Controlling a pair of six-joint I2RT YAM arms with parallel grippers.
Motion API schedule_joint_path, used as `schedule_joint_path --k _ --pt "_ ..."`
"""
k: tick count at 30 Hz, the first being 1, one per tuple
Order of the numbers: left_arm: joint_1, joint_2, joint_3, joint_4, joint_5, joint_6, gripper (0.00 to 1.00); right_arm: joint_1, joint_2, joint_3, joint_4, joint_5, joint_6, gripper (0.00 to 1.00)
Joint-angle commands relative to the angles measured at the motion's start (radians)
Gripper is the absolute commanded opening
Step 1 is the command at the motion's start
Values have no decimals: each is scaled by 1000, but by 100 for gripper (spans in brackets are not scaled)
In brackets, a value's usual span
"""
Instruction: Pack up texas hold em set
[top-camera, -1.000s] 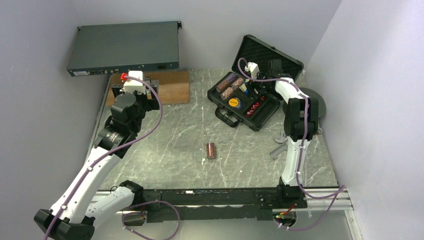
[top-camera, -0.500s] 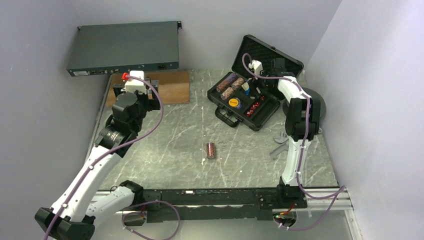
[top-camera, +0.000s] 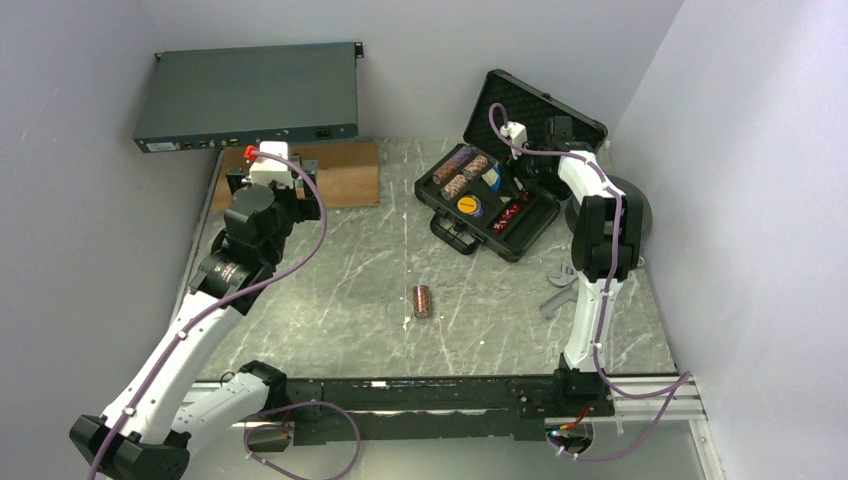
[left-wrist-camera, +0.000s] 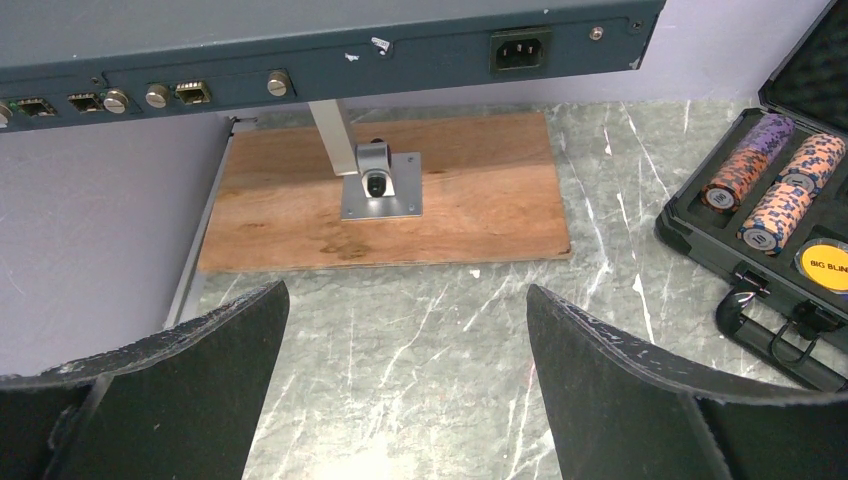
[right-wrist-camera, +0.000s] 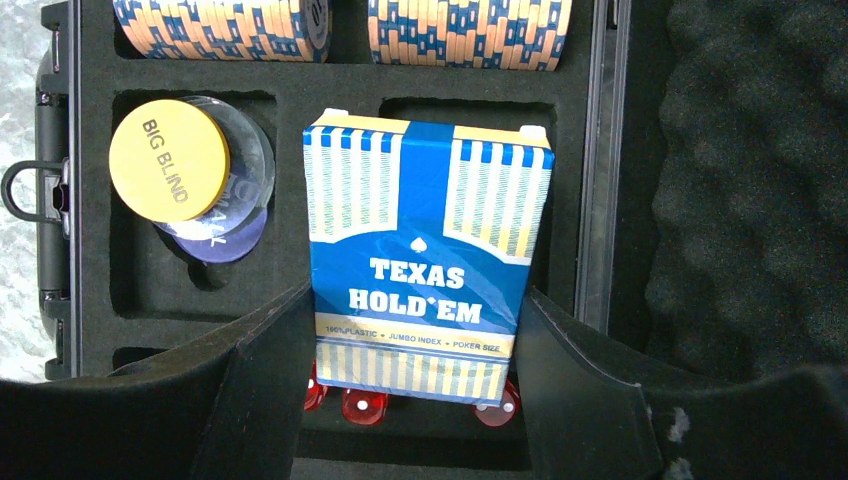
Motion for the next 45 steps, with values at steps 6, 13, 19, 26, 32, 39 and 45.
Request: schedule_joint_path --k 6,13,19,26,32,39,45 --pt "3 3 32 14 16 -12 95 2 -1 64 83 -24 49 0" --pt "3 6 33 11 17 -12 95 19 55 131 62 -14 19 0" --pt "3 15 35 8 20 -12 95 34 125 223 5 25 -2 0" --pt "3 18 36 9 22 -14 95 31 82 106 -5 13 -50 0" --pt "3 31 37 7 25 -16 95 25 52 64 -54 29 -45 0" --pt "3 39 37 4 30 -19 95 7 34 113 -129 62 -28 0" --pt "2 57 43 -3 43 -23 94 1 63 159 -216 36 -51 0"
